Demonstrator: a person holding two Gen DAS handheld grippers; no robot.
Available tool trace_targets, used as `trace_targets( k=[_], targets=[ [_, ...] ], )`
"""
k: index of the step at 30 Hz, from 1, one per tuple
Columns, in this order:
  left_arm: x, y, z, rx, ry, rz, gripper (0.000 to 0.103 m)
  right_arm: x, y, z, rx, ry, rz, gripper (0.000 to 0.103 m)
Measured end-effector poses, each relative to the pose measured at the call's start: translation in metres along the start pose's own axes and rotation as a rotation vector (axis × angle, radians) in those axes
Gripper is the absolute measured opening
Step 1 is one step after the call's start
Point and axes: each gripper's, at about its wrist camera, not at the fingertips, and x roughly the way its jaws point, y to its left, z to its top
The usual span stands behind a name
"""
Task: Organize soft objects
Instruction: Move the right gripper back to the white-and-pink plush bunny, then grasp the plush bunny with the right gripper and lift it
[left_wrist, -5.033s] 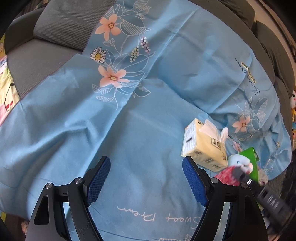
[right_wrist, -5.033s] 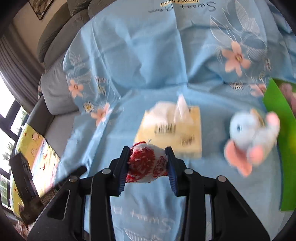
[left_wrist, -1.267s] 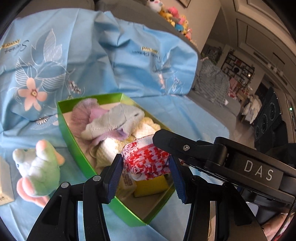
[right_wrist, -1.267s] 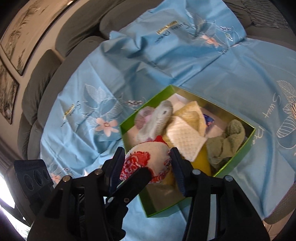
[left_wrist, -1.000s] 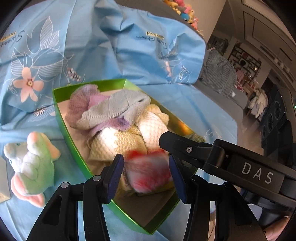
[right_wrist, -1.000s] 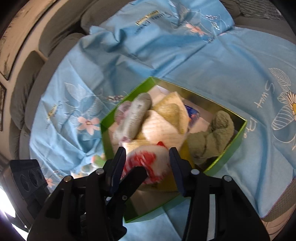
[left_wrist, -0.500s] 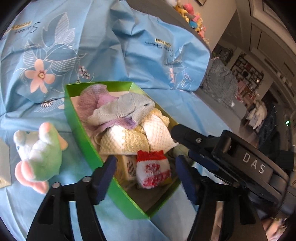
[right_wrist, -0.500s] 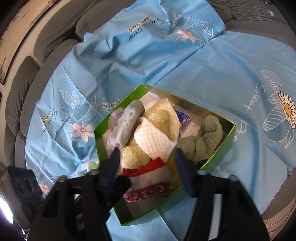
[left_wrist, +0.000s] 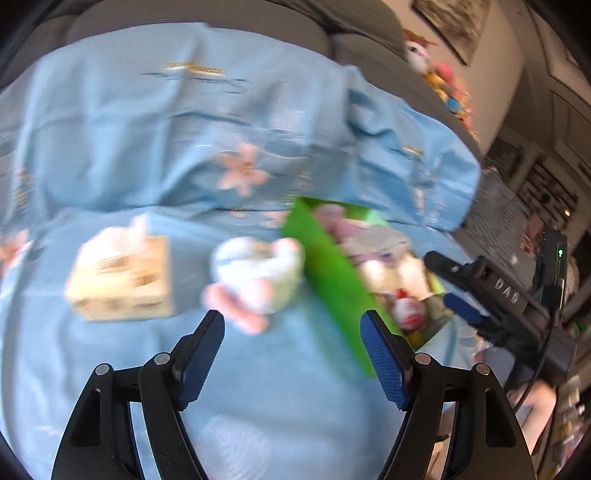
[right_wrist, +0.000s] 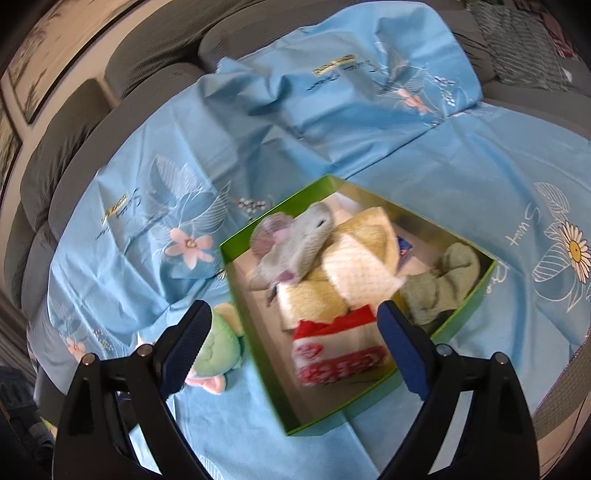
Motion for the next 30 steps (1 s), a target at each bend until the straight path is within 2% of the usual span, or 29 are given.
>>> trace_targets(
  k=[4, 7, 9, 11, 13, 20, 26, 28, 30],
  targets=[
    [-0.023, 0.057, -0.016, -0.075, 0.027, 0.082, 0.076, 0.004, 0.021, -0.009, -0.046, 0.023, 0.036, 0.091],
    [-0.036, 0.095, -0.033, -0.141, -0.001, 0.142, 0.076, 0.008, 0.038, -0.016, -0.076, 0.036, 0.055, 0.092],
    [-0.039, 0.115, -0.045, -0.177, -0.014, 0.172, 0.076, 0.013, 0.049, -0.022, -0.088, 0.07, 0.114, 0.092],
    [-0.037, 0.133, -0.056, -0.195, 0.006, 0.206, 0.076, 0.019, 0.06, -0.028, -0.093, 0.111, 0.184, 0.092],
    [-0.036, 0.145, -0.061, -0.213, 0.016, 0.241, 0.076, 0.027, 0.069, -0.034, -0.104, 0.145, 0.207, 0.092],
    [-0.041, 0.171, -0.061, -0.298, 0.006, 0.229, 0.076, 0.081, 0.1, -0.057, -0.1, 0.259, 0.13, 0.091],
    [-0.048, 0.173, -0.062, -0.286, -0.013, 0.259, 0.076, 0.132, 0.129, -0.066, -0.192, 0.309, -0.017, 0.091],
    [-0.05, 0.173, -0.062, -0.28, -0.021, 0.265, 0.076, 0.149, 0.13, -0.07, -0.221, 0.34, -0.074, 0.09],
    [-0.051, 0.175, -0.063, -0.284, -0.019, 0.26, 0.076, 0.16, 0.13, -0.071, -0.251, 0.33, -0.149, 0.083]
  ],
)
